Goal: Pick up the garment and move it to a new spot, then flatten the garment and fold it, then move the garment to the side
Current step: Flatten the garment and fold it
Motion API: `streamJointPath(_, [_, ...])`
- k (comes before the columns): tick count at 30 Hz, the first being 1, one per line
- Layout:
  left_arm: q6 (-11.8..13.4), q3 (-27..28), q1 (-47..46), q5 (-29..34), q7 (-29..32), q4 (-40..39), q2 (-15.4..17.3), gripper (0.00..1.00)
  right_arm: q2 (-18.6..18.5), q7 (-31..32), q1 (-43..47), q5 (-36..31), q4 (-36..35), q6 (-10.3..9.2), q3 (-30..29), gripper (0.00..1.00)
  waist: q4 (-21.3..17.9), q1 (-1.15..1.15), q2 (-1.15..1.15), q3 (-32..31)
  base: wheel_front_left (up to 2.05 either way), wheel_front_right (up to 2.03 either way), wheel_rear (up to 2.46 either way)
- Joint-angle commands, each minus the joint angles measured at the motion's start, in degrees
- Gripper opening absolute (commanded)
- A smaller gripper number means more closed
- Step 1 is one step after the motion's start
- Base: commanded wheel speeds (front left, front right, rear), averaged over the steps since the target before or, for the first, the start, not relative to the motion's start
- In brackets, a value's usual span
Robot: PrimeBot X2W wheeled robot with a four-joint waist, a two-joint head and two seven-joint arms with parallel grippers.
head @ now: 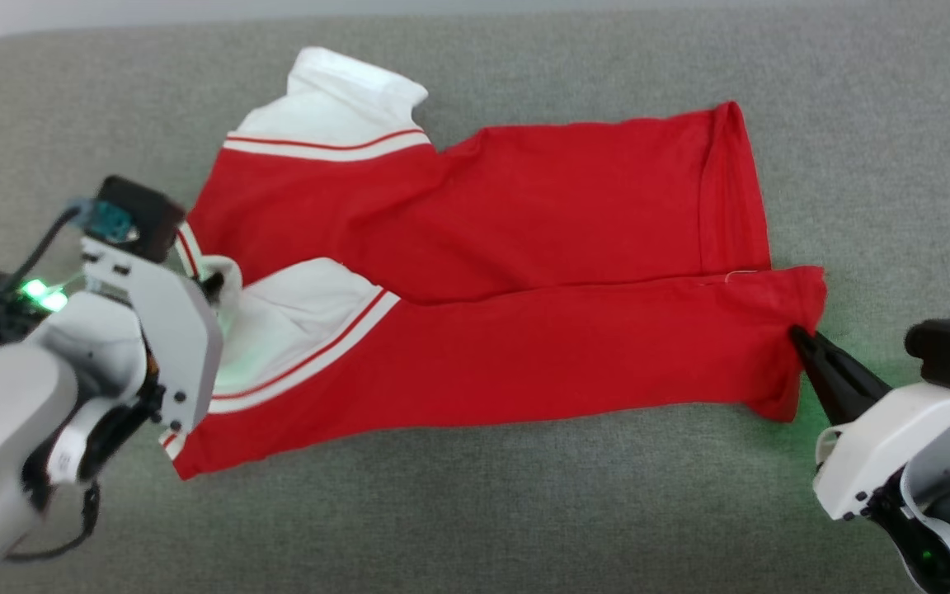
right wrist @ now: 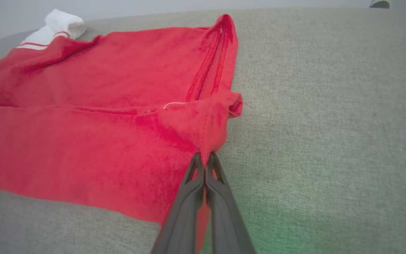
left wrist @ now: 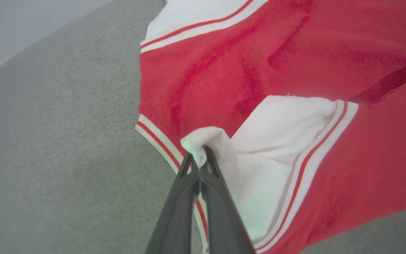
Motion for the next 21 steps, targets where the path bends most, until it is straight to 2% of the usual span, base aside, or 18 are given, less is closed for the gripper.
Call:
streamJointPath(1, [-0.86, -0.09, -0.97, -0.72, 0.61, 1.50, -0.74, 0.00, 0.19, 0.17, -0.85, 0.30, 0.24, -0.06, 0.29, 0.00, -0.50, 0.00, 0.00, 1.15, 0.00, 0.00, 0.00])
streamJointPath(5, [-3.25, -0.65, -2.08, -2.39, 2.70, 6.60, -3.52, 0.01, -0.05, 1.47, -2.14, 0.83, 1.00, -0.06, 0.81, 0.00, -0.43, 0.00, 0.00, 2.02, 0.00, 0.00, 0.00])
streamJointPath(6, [-3.46, -0.71, -2.28, -2.66, 3.02, 7.57, -3.83, 0.05, -0.18, 1.86, -2.30, 0.80, 1.24, -0.06, 0.81, 0.00, -0.38, 0.00, 0.00, 2.09, 0.00, 0.00, 0.00])
streamJointPath(9, [-3.93, -0.79, -2.44, -3.52, 3.78, 9.55, -4.76, 0.45, -0.31, 2.78, -2.28, 0.96, 1.85, -0.06, 0.65, 0.00, -0.08, 0.00, 0.00, 1.97, 0.00, 0.00, 0.00])
streamJointPath(10, [-4.18, -0.71, -2.49, -3.94, 4.00, 9.92, -4.94, 0.45, -0.32, 3.02, -2.22, 1.11, 1.96, -0.06, 0.67, 0.01, 0.07, 0.00, 0.00, 1.75, 0.00, 0.00, 0.00])
streamJointPath(11, [-4.01, -0.42, -2.21, -4.81, 4.32, 10.31, -5.16, 0.67, -0.34, 3.41, -2.16, 1.29, 2.10, -0.06, 0.65, 0.13, 0.23, 0.00, 0.00, 1.47, 0.00, 0.00, 0.00])
streamJointPath(12, [-3.88, -0.61, -2.00, -4.79, 4.68, 10.51, -5.01, 0.90, -0.47, 3.85, -2.05, 1.36, 2.24, -0.06, 0.83, 0.30, 0.40, 0.00, 0.00, 1.12, 0.00, 0.00, 0.00])
streamJointPath(13, [-3.78, -0.80, -2.08, -4.37, 4.74, 10.68, -4.79, 1.00, -0.58, 4.14, -2.01, 1.35, 2.27, -0.06, 0.93, 0.51, 0.59, 0.00, 0.00, 0.69, 0.00, 0.00, 0.00])
streamJointPath(14, [-3.71, -0.64, -2.10, -4.45, 4.51, 10.56, -4.73, 1.00, -0.53, 4.67, -1.91, 1.62, 2.33, -0.06, 1.02, 1.00, 0.74, 0.00, 0.00, 0.31, 0.00, 0.00, 0.00])
streamJointPath(21, [-2.63, 0.66, 0.34, -4.68, 0.53, 8.49, -3.66, 1.00, -1.98, 4.60, -0.73, 1.78, 0.93, -0.06, 0.92, 1.00, 2.29, 0.00, 0.00, -4.04, 0.00, 0.00, 0.00])
